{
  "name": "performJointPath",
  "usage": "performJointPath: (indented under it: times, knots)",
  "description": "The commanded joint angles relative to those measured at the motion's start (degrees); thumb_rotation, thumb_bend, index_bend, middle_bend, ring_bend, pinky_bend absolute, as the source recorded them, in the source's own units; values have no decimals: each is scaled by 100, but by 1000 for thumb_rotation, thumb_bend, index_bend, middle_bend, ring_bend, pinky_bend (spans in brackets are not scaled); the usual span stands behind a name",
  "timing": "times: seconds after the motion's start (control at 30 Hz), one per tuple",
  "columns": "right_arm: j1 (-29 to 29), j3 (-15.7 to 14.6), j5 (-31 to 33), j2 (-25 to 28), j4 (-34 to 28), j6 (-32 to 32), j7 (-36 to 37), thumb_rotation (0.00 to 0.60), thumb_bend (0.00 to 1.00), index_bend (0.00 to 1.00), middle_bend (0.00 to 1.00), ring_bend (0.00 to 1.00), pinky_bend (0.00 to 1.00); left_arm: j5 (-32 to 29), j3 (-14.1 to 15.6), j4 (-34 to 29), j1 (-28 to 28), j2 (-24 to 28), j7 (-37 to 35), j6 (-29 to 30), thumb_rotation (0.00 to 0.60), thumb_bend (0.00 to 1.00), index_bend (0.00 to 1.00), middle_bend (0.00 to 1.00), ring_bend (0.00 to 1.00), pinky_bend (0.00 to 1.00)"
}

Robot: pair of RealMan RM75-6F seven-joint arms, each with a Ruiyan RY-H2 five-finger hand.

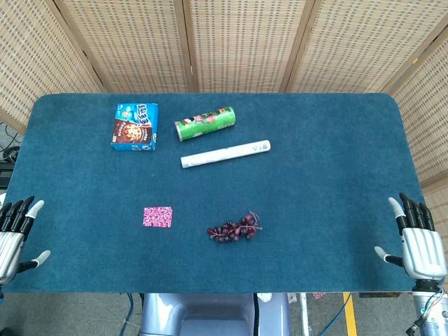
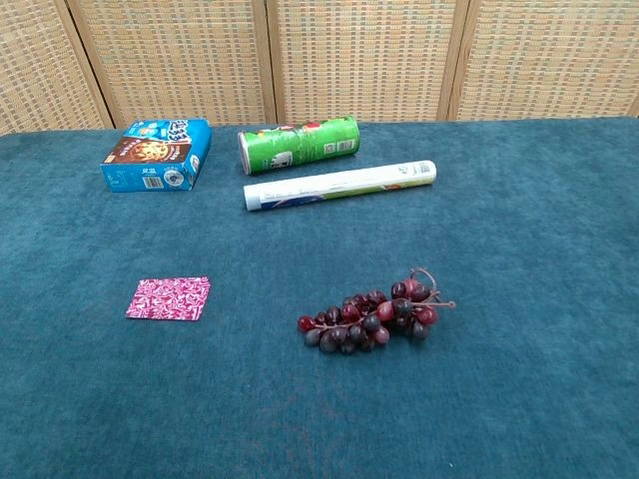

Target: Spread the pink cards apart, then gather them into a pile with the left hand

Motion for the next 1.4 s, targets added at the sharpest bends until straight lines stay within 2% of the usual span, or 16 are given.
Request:
performJointPath:
  times: [0.03, 0.27, 0.33, 0.37, 0.47, 0.5, 0.53, 0.63, 0.77, 0.83, 1.07, 1.4]
  knots:
    - [-1, 0, 3, 4, -7, -7, -1, 600, 105, 68, 0, 0, 0, -11, 2, -9, -3, 10, -11, -18, 600, 5, 0, 0, 0, 0]
    - [-3, 2, 12, 15, -27, -32, 27, 600, 106, 68, 0, 0, 0, 54, 55, -18, -35, 38, -77, -109, 600, 12, 0, 0, 0, 0]
    - [9, 7, 38, 17, -43, -66, -5, 600, 105, 68, 0, 0, 0, 107, 117, -22, -113, 75, -206, -293, 600, 91, 0, 0, 0, 0]
    - [10, 10, 59, 21, -63, -81, -9, 600, 105, 68, 0, 0, 0, 135, 164, -31, -191, 108, -346, -473, 600, 231, 0, 0, 0, 0]
    - [2, 10, 85, 37, -80, -97, 11, 600, 106, 68, 0, 0, 0, 338, 356, -64, -570, 247, -1214, -1217, 600, 817, 0, 0, 0, 0]
    - [2, 11, 91, 45, -84, -107, 35, 600, 107, 68, 0, 0, 0, 441, 397, -44, -693, 267, -1510, -1387, 600, 949, 0, 0, 0, 0]
    - [3, 9, 94, 55, -84, -121, 61, 600, 107, 68, 0, 0, 0, 619, 443, 14, -846, 261, -1881, -1541, 600, 991, 0, 0, 0, 0]
    - [10, 0, 74, 68, -75, -142, 84, 600, 113, 68, 0, 0, 0, 956, 495, 194, -1143, 126, -2530, -1739, 600, 1000, 0, 0, 0, 0]
    - [17, -7, 52, 71, -61, -155, 95, 600, 126, 68, 0, 0, 0, 1044, 455, 278, -1534, -114, -2761, -2166, 600, 1000, 0, 0, 0, 0]
    - [21, -5, 62, 84, -77, -179, 145, 600, 126, 68, 0, 0, 0, 994, 369, 170, -1869, -271, -2665, -2627, 600, 1000, 0, 0, 0, 0]
    - [33, -5, 114, 115, -95, -252, 185, 600, 127, 68, 0, 0, 0, 573, 185, -8, -2519, -729, -2426, -3625, 600, 1000, 0, 0, 0, 0]
    - [57, -14, 182, 178, -143, -377, 258, 600, 127, 68, 0, 0, 0, -105, 52, 78, -2867, -1166, -1908, -4158, 600, 1000, 0, 0, 0, 0]
